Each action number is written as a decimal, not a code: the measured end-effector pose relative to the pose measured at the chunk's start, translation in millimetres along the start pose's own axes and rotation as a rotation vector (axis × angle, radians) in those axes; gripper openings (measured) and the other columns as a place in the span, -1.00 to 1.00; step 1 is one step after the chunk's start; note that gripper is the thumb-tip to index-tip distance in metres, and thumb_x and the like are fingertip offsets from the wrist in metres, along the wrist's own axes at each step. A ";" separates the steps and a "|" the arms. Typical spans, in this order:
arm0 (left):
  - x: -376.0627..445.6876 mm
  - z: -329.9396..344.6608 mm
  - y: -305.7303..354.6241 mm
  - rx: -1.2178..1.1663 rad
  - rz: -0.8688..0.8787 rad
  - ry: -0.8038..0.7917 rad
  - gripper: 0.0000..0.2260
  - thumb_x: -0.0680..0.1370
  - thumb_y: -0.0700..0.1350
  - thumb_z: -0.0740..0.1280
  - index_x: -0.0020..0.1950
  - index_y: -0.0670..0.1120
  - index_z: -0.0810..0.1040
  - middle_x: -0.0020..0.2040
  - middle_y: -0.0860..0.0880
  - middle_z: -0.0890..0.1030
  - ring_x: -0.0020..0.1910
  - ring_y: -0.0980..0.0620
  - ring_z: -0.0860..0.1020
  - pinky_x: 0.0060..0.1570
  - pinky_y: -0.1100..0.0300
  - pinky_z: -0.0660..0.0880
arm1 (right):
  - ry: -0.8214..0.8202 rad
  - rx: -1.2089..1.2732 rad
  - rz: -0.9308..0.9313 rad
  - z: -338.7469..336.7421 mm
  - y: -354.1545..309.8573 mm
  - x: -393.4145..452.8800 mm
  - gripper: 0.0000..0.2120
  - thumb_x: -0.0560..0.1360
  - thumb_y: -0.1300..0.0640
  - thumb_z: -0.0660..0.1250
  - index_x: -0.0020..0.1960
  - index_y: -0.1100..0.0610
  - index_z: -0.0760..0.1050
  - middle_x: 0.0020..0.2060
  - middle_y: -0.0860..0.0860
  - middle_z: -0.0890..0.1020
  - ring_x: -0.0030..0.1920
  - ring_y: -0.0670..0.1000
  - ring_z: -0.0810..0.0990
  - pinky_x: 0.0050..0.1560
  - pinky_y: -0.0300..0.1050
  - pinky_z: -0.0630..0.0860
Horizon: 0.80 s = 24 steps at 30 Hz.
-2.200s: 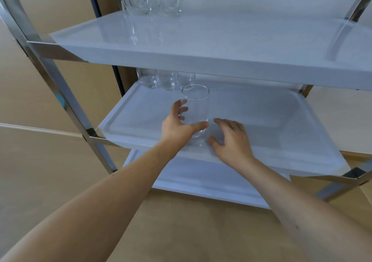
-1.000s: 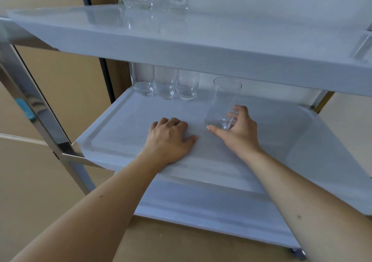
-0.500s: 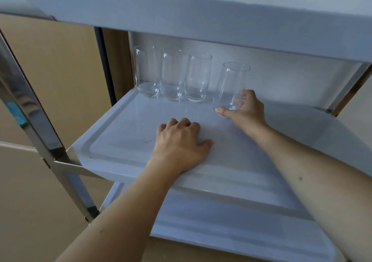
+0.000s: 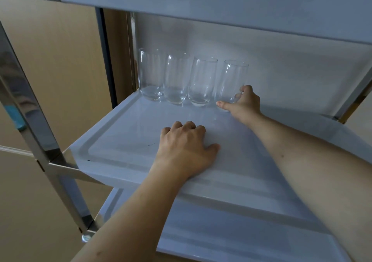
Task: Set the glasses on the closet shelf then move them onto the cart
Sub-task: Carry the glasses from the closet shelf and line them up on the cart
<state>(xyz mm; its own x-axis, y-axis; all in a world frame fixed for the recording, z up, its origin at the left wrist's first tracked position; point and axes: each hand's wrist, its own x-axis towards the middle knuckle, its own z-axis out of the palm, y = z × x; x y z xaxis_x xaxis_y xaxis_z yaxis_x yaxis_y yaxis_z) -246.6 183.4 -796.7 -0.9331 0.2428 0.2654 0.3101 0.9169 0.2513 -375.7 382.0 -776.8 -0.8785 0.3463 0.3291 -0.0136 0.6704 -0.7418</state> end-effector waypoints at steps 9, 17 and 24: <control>3.0 2.1 1.2 0.006 -0.001 -0.003 -0.56 0.56 0.34 0.17 0.20 0.07 0.55 0.19 0.07 0.56 0.21 -0.07 0.44 0.15 0.02 0.29 | 0.014 -0.056 0.034 11.5 -6.7 5.5 -0.09 0.33 -0.15 0.61 0.48 0.17 0.24 0.34 0.09 0.50 0.33 0.13 0.49 0.27 -0.06 0.44; 4.4 3.9 1.3 0.019 0.000 0.007 -0.55 0.55 0.35 0.17 0.22 0.08 0.54 0.21 0.07 0.56 0.22 -0.06 0.44 0.17 0.01 0.29 | -0.019 -0.103 0.026 9.2 -12.6 -1.4 -0.09 0.40 -0.16 0.56 0.51 0.21 0.18 0.36 0.13 0.50 0.36 0.17 0.47 0.26 -0.06 0.41; 4.2 0.5 1.7 0.009 -0.007 0.006 -0.54 0.54 0.36 0.19 0.23 0.08 0.56 0.23 0.08 0.57 0.25 -0.05 0.44 0.18 0.02 0.29 | -0.082 -0.154 0.081 -7.2 -19.5 -17.1 -0.24 0.41 -0.11 0.56 0.33 0.25 0.24 0.26 0.17 0.53 0.28 0.24 0.51 0.21 0.05 0.48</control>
<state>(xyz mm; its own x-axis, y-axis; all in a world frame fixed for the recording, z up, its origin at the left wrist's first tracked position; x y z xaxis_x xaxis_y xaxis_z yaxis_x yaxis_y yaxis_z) -250.0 186.1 -795.7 -0.9342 0.2344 0.2690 0.3016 0.9215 0.2447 -356.9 367.7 -763.8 -0.9097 0.3530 0.2187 0.1264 0.7371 -0.6639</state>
